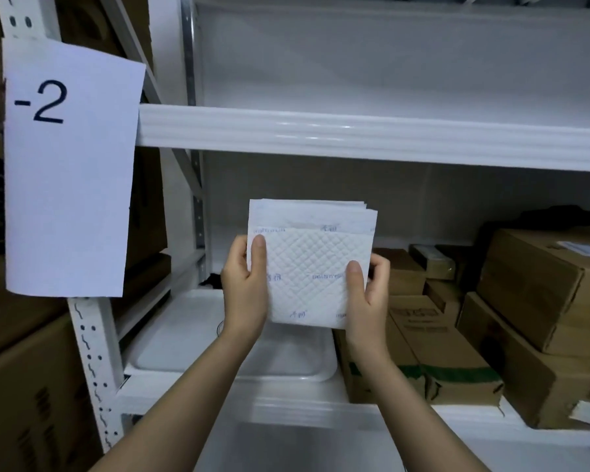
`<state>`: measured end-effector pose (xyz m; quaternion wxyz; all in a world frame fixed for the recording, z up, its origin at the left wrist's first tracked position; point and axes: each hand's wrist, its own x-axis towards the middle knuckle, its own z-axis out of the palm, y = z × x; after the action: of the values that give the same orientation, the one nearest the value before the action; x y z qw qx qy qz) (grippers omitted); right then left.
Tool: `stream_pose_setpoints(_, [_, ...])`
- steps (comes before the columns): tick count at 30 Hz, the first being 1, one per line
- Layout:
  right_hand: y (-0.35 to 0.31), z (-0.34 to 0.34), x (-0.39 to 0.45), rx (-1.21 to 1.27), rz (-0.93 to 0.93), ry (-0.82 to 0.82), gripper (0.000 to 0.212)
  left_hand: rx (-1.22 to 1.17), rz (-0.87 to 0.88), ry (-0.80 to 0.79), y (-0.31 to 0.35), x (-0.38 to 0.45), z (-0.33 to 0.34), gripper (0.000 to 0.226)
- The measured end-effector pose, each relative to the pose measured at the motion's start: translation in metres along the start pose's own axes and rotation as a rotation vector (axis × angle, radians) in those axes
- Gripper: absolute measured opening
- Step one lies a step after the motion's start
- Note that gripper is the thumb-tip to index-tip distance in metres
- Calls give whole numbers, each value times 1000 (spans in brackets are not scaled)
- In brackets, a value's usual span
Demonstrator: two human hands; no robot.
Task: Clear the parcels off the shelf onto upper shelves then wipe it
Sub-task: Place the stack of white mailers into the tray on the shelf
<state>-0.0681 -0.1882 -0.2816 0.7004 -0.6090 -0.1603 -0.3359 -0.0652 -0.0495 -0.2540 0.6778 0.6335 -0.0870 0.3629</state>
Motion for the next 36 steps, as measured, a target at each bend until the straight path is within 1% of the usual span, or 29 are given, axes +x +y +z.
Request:
stream_pose_setpoints(3, [22,5,-11,10,90,-38,11,28,-77,57,-23,-8,-10,30])
stream_pose_setpoints(8, [56,22,-24,-13,269,-96,13,24,-256,83,-59,-15,-37,30])
stream_pose_setpoints(11, [76,36,-31,-37,370,-91,17,67,-342,47,-76,-12,-54,24])
stream_pose_setpoints(14, [101,52,-36,-45,477,-69,17,167,-408,-38,-94,-8,-72,16])
stream_pose_setpoints(18, [129,68,-37,-85,572,-42,12,300,-501,-80,-123,-3,-89,19])
stream_pose_setpoints(23, [163,80,-20,-164,660,-71,20,329,-649,-106,-154,17,-91,20])
stream_pose_setpoints(25, [177,84,-9,-183,696,-78,22,343,-665,-129,-167,28,-90,21])
stream_pose_setpoints(29, [210,88,12,-226,801,-188,33,361,-710,-111,-196,49,-85,21])
stream_pose_setpoints(32, [234,88,23,-295,804,-297,37,395,-739,-90,-212,62,-79,25])
stream_pose_setpoints(36, [258,92,34,-394,807,-364,42,458,-745,-108,-232,78,-75,41])
